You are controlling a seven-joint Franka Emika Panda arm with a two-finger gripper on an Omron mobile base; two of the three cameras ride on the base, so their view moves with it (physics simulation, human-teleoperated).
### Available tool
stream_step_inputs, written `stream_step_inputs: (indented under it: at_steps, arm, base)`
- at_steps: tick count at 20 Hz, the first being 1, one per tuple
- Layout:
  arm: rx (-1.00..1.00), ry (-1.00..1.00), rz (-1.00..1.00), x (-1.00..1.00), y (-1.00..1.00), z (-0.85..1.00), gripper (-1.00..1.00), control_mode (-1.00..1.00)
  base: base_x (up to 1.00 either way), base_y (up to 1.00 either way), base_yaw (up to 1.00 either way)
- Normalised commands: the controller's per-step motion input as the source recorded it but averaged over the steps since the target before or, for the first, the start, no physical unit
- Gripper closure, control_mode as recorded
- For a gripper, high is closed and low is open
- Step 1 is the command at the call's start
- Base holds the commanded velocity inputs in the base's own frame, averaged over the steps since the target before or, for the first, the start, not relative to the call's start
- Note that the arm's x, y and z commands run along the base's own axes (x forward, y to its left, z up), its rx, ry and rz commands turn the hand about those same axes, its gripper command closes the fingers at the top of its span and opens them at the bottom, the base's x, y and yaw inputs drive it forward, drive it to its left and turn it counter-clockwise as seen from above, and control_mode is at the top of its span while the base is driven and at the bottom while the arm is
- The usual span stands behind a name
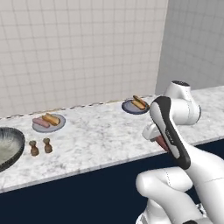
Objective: Place one bun and one sausage from the bowl on each plate.
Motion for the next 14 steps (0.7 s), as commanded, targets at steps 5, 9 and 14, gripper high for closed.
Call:
stream_step_inputs:
  at_steps: [5,9,14]
  arm:
    - [0.00,0.00,0.00,0.00,0.00,0.00,1.00,1.00]
    - [0.00,0.00,0.00,0.00,0.00,0.00,1.00,1.00]
    - [0.00,0.01,0.01,0.34,-0.15,0.04,1.00,-1.00]
  base:
    - [0.71,-0.56,0.07]
    - [0.75,-0.29,0.14]
    - [0.44,-0.26,0.10]
